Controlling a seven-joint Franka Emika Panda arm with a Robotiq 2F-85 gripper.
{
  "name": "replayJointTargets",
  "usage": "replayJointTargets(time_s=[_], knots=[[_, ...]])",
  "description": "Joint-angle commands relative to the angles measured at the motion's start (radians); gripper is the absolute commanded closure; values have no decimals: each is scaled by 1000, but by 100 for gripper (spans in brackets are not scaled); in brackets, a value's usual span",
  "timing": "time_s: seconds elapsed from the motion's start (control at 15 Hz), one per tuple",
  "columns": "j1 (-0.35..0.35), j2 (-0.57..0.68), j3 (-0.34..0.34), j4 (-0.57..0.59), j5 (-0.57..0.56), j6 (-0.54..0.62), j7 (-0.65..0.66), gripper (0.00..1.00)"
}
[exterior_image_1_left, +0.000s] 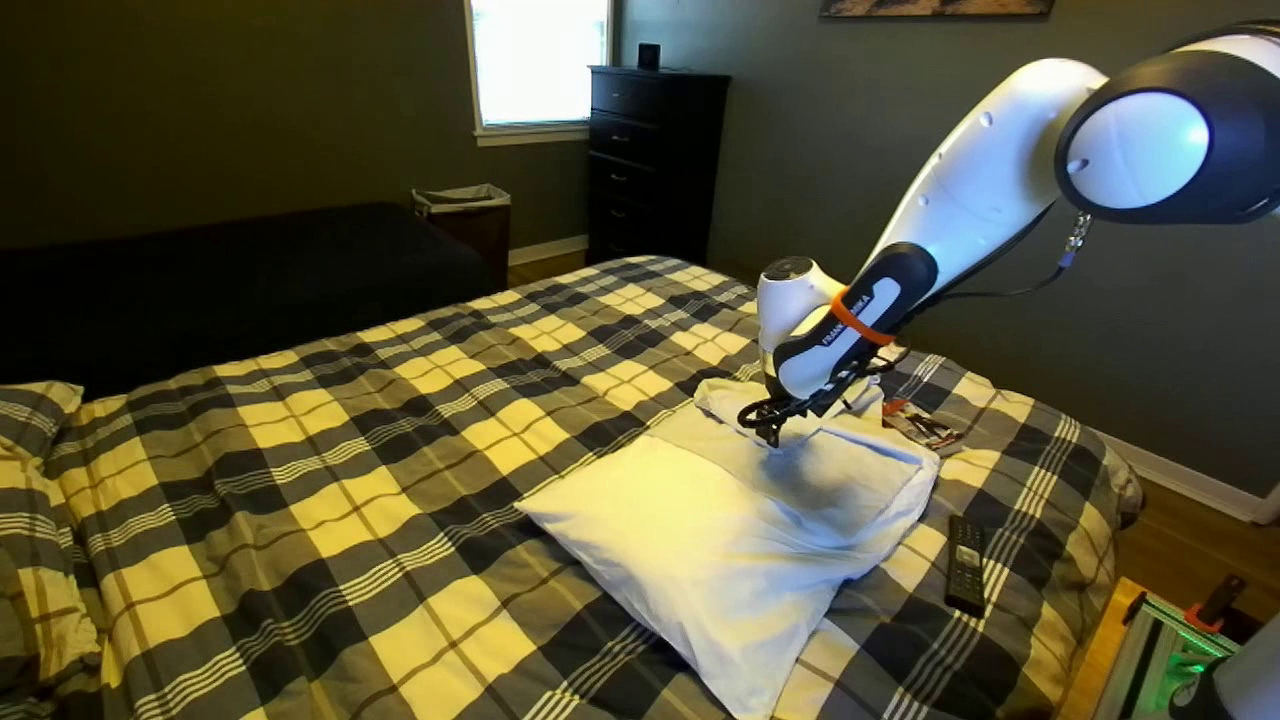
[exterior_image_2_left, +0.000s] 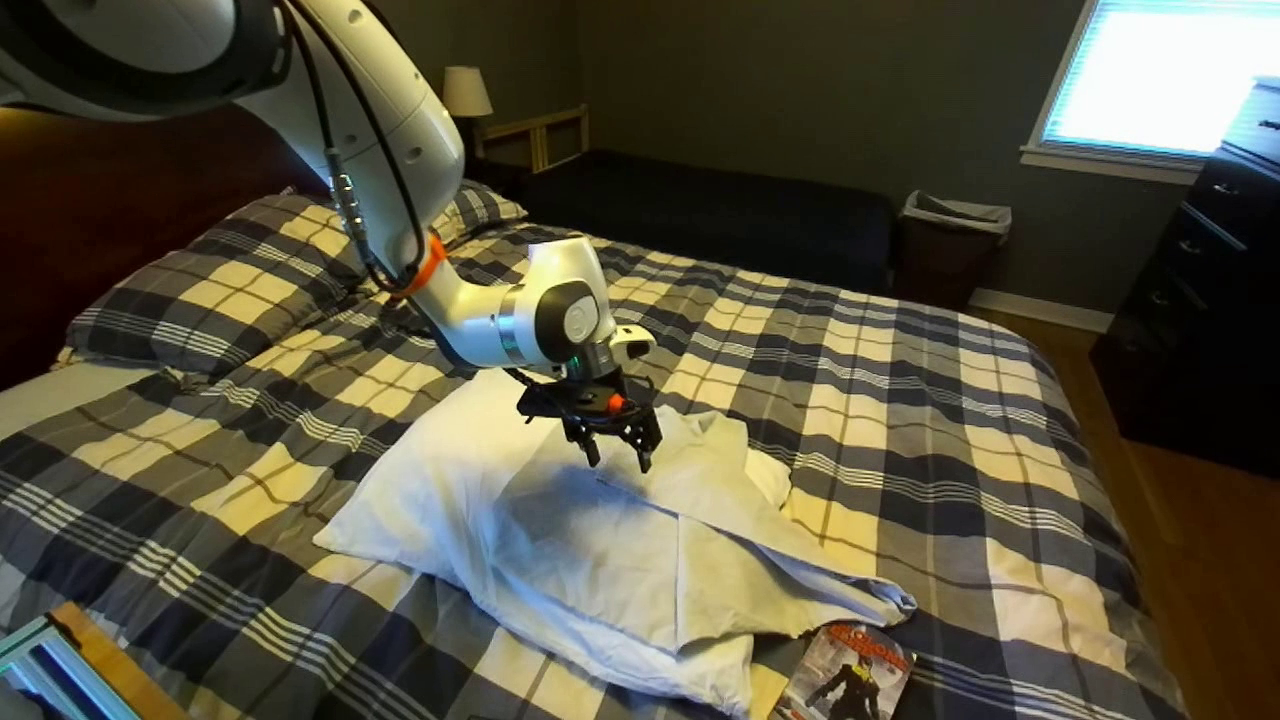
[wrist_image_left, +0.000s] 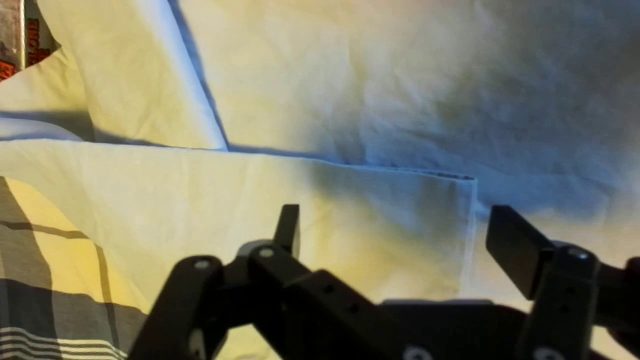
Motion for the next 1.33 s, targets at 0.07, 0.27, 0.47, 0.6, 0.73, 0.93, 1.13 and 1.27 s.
replayJointTargets(time_s=[0.07, 0.27, 0.47, 0.6, 0.73, 0.93, 1.13, 1.27], knots=[[3, 15, 13, 14, -6, -27, 4, 0], [21, 36, -2, 35, -17, -45, 28, 15], [26, 52, -6, 54, -19, -70, 36, 42], [27, 57, -6, 61, -19, -84, 42, 58], [21, 61, -2, 74, -14, -99, 39, 72], [7, 58, 3, 88, -1, -124, 37, 96], [-43, 34, 9, 108, 48, -110, 48, 100], [-79, 26, 12, 134, 85, -106, 51, 99]])
